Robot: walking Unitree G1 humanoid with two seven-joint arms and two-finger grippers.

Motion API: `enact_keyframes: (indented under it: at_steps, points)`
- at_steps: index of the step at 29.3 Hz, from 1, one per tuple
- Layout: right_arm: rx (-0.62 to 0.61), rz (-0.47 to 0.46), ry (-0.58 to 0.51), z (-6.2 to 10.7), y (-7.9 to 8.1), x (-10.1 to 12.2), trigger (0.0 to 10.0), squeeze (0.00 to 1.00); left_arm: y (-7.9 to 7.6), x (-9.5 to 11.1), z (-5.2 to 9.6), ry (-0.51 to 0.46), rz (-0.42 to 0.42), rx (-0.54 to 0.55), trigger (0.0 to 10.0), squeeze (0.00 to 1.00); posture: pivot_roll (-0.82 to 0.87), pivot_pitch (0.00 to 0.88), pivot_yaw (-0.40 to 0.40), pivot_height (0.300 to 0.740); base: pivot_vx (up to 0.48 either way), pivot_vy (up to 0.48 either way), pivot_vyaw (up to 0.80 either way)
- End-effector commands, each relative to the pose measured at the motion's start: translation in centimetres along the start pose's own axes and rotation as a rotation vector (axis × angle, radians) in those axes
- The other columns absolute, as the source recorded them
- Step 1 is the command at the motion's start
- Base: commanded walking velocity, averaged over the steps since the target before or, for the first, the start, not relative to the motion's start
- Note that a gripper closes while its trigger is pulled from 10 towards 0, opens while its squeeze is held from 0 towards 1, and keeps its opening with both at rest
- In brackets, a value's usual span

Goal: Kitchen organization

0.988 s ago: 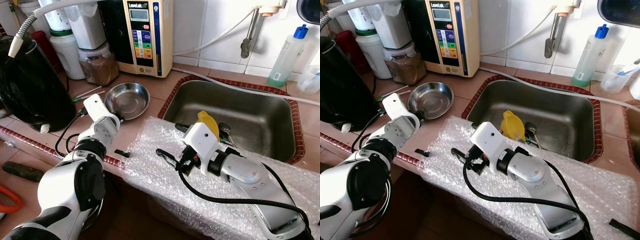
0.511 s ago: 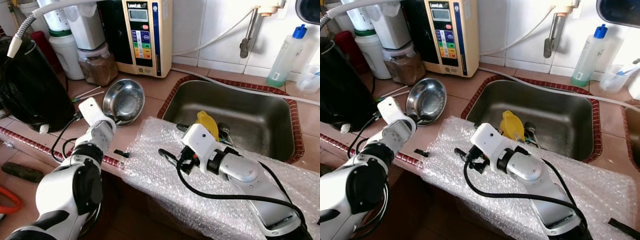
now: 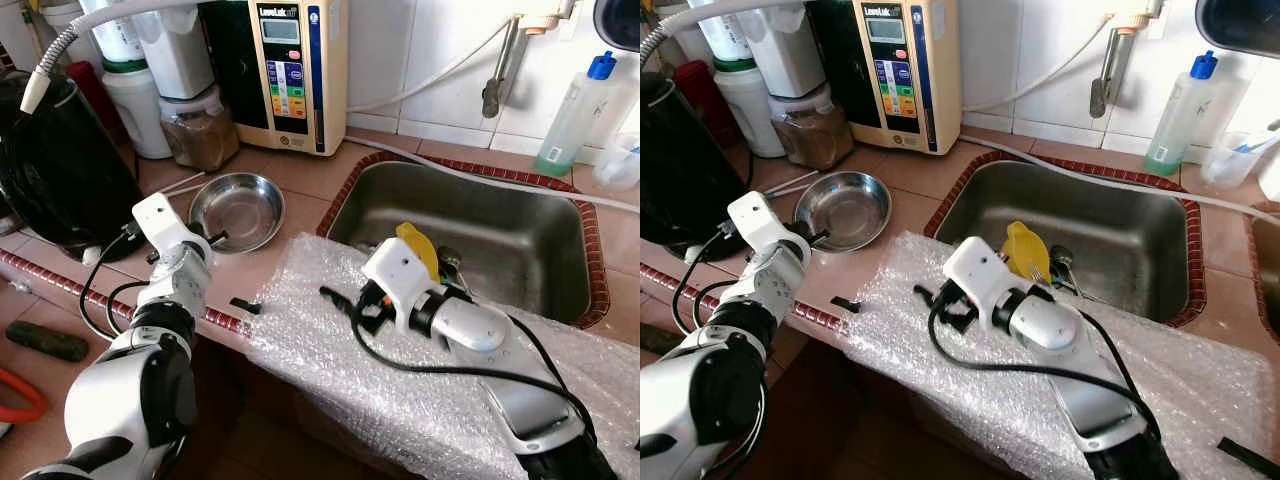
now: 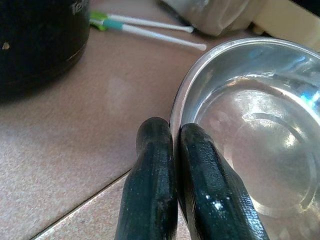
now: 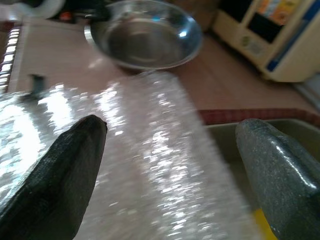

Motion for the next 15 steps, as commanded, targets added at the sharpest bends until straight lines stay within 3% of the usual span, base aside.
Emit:
enact_keyframes:
  at_steps: [1, 4, 7, 8, 15]
  points:
    - [-0.042, 0.001, -0.012, -0.2, -0.9, 0.3, 10.0, 0.0, 0.1, -0.3, 0.1, -0.01, -0.032, -0.01, 0.0, 0.0, -0.02, 0.0, 0.079, 0.74, 0.0, 0.0, 0.0]
    - [-0.205, -0.056, -0.027, -0.7, -3.6, 0.3, 10.0, 0.0, -2.6, 0.4, 0.6, -0.097, -0.089, -0.141, 0.0, 0.0, -0.01, 0.0, 0.073, 0.74, 0.0, 0.0, 0.0]
    - [-0.283, -0.08, -0.03, -0.8, -5.0, 0.3, 10.0, 0.0, -4.1, 0.7, 1.1, -0.136, -0.083, -0.227, 0.0, 0.0, -0.01, 0.0, 0.07, 0.74, 0.0, 0.0, 0.0]
    - [-0.35, -0.109, -0.027, -0.8, -6.2, 0.2, 10.0, 0.0, -5.2, 1.2, 1.7, -0.198, -0.113, -0.297, 0.0, 0.0, -0.01, 0.0, 0.07, 0.74, 0.0, 0.0, 0.0]
    - [-0.433, -0.194, -0.036, -1.2, -8.0, 0.0, 10.0, 0.0, -7.4, 2.6, 2.9, -0.31, -0.127, -0.407, 0.0, 0.0, -0.01, 0.0, 0.063, 0.74, 0.0, 0.0, 0.0]
Point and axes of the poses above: a point about 5 cm out from each wrist's last joint towards the gripper, its own z axis pointing back from the gripper into the wrist, its own x axis along the axis of the wrist's last joint, y = z × x, the point moved 4 cm from there along -z, pointing out of the wrist towards the gripper, and after that the axes turned 11 degrees about z, right-handed, at the moved point
